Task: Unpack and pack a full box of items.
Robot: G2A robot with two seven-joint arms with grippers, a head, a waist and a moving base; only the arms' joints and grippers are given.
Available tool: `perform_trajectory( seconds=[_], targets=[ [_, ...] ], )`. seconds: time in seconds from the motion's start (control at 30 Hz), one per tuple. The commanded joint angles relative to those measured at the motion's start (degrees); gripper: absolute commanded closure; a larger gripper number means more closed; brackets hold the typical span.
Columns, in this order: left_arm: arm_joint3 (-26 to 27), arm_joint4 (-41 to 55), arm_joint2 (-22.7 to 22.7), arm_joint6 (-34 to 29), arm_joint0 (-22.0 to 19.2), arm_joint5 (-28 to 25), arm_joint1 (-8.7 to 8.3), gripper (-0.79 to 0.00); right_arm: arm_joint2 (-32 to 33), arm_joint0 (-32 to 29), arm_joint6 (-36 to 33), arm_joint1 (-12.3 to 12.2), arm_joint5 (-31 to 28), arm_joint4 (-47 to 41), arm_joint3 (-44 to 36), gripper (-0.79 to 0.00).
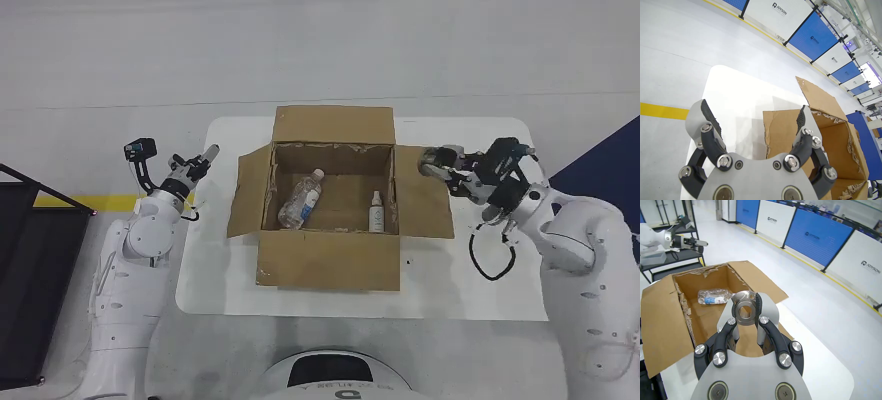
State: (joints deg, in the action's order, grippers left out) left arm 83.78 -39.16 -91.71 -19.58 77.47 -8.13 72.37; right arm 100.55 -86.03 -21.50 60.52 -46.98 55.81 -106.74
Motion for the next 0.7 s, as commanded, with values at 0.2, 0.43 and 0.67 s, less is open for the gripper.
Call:
perform_trajectory(
  seconds=[0.2, 0.43, 0.67],
  targets=[
    [0.0, 0.0, 0.0, 0.0, 0.0, 0.0, 0.0, -0.785, 1.6, 2.2, -9.6, -0.5, 10.9, -1.9, 11.5, 0.0],
    [0.0, 0.0, 0.0, 0.0, 0.0, 0.0, 0.0, -0.785, -1.9, 7.3, -17.4, -0.7, 18.4, 2.0, 18.0, 0.0],
    [0.0, 0.0, 0.0, 0.0, 0.0, 0.0, 0.0, -0.785, -3.8, 10.7, -23.2, -1.0, 22.4, 4.0, 22.3, 0.0]
  ],
)
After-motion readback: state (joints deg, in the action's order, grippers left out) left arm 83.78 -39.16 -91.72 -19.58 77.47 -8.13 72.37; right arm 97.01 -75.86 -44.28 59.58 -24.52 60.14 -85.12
